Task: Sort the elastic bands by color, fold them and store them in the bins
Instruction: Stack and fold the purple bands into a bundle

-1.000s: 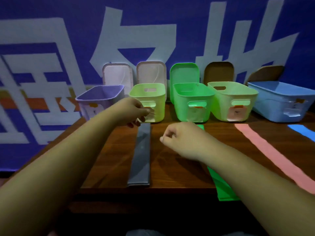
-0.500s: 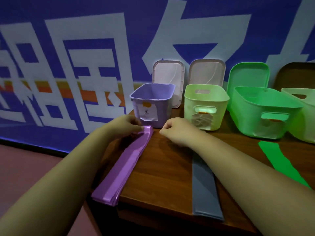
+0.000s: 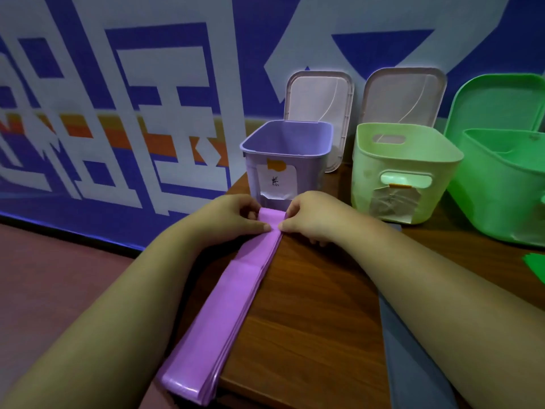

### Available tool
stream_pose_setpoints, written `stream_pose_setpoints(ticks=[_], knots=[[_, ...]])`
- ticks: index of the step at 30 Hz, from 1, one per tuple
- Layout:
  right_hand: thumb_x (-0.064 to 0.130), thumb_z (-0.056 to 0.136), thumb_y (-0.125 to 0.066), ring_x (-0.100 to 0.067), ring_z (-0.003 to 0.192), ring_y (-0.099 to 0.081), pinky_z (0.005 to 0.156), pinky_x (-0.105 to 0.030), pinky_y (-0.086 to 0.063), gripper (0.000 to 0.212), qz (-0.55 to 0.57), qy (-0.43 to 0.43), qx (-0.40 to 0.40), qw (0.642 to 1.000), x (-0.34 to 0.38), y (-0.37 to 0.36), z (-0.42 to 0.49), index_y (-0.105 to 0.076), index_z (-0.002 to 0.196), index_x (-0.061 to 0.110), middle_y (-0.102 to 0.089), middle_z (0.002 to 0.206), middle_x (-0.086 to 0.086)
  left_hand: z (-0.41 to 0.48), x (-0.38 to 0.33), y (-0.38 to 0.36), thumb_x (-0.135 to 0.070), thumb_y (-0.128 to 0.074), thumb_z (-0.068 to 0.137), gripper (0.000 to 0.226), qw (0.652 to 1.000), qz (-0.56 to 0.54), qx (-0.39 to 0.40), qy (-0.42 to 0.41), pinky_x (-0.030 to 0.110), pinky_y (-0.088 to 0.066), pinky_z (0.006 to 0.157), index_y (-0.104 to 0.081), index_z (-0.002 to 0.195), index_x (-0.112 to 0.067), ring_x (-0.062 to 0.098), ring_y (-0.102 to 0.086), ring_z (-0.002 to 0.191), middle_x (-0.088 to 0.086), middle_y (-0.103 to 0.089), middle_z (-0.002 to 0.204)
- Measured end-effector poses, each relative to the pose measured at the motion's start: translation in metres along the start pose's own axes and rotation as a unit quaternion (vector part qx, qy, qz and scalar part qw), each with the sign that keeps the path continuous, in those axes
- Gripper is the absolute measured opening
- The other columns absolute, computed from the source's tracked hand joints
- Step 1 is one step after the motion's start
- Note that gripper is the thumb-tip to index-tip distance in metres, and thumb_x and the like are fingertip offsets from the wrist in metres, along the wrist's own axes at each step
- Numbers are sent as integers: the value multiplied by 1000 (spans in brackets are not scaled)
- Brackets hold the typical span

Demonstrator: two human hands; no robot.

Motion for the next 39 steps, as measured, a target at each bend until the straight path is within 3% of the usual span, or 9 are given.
stream_pose_setpoints(ticks=[4, 9, 13, 17, 20, 23, 30, 35, 39], knots=[[30, 90, -82, -15, 66, -61, 55, -27, -45, 10, 42, 35, -40, 998, -2, -3, 1, -73, 93, 27, -69, 83, 3, 1, 2, 6, -56, -78, 88, 45, 1000, -12, 12, 17, 30, -54, 86, -63, 125, -33, 9, -64, 100, -10, -66, 110], [24, 89, -79, -25, 70, -74, 55, -32, -57, 10, 94, 32, -55, 994, -2, -3, 0, -70, 92, 27, -76, 81, -2, -9, 4, 16, -30, -81, 91, 56, 987, -129, 97, 18, 36, -58, 99, -54, 141, -30, 15, -69, 111, -2, -68, 122], [17, 90, -75, -30, 70, -80, 60, -41, -64, 8, 136, 22, -70, 988, -2, 2, -2, -68, 92, 20, -79, 78, -10, -12, 8, 15, -14, -81, 91, 54, 977, -161, 137, -4, 30, -56, 84, -57, 135, -34, 11, -68, 87, 1, -67, 102], [14, 88, -73, -24, 64, -78, 57, -41, -65, 8, 155, 35, -110, 981, -1, 7, -3, -68, 88, 19, -78, 73, -8, -8, 7, 11, -19, -82, 90, 39, 983, -157, 99, -8, 38, -56, 84, -64, 123, -29, 15, -66, 82, 0, -66, 94], [13, 87, -73, -19, 60, -76, 50, -33, -58, 12, 157, 56, -158, 973, 1, 11, -4, -68, 87, 23, -74, 68, -1, -5, 4, 6, -25, -83, 88, 29, 989, -145, 23, -19, 45, -60, 88, -69, 113, -31, 18, -70, 89, 0, -71, 97], [13, 83, -76, -17, 68, -73, 61, -32, -57, 14, 165, 85, -190, 964, 4, 13, -3, -68, 86, 25, -73, 78, 3, -3, 0, 2, -21, -78, 94, 27, 986, -154, -58, -25, 31, -59, 80, -70, 114, -37, 13, -72, 95, -7, -74, 101], [21, 88, -80, -6, 78, -66, 64, -22, -48, 22, 144, 160, -122, 969, 13, 4, -13, -75, 107, 29, -73, 94, 9, -7, 7, 6, -10, -78, 92, 32, 984, -169, -54, -29, 16, -56, 71, -75, 116, -30, 4, -76, 88, -10, -79, 96], [24, 88, -79, -4, 84, -67, 63, -21, -47, 20, 82, 194, -68, 975, 16, 5, -21, -75, 103, 35, -72, 99, 13, -9, 15, 12, -20, -80, 93, 16, 991, -122, -23, -39, 38, -61, 89, -74, 104, -30, 16, -74, 94, -3, -78, 99], [28, 87, -80, -4, 82, -67, 60, -20, -46, 17, 30, 196, -27, 980, 18, 3, -22, -75, 101, 36, -70, 98, 15, -11, 18, 14, -15, -75, 96, 19, 989, -142, 13, -29, 41, -61, 93, -75, 108, -30, 17, -75, 100, -3, -78, 107]])
Point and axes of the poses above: each hand's wrist, its own z-axis towards the middle knuckle, its own y-axis out of the back of the hand, x = y × z, the point moved 1 cm from there along z, towards the middle knuckle
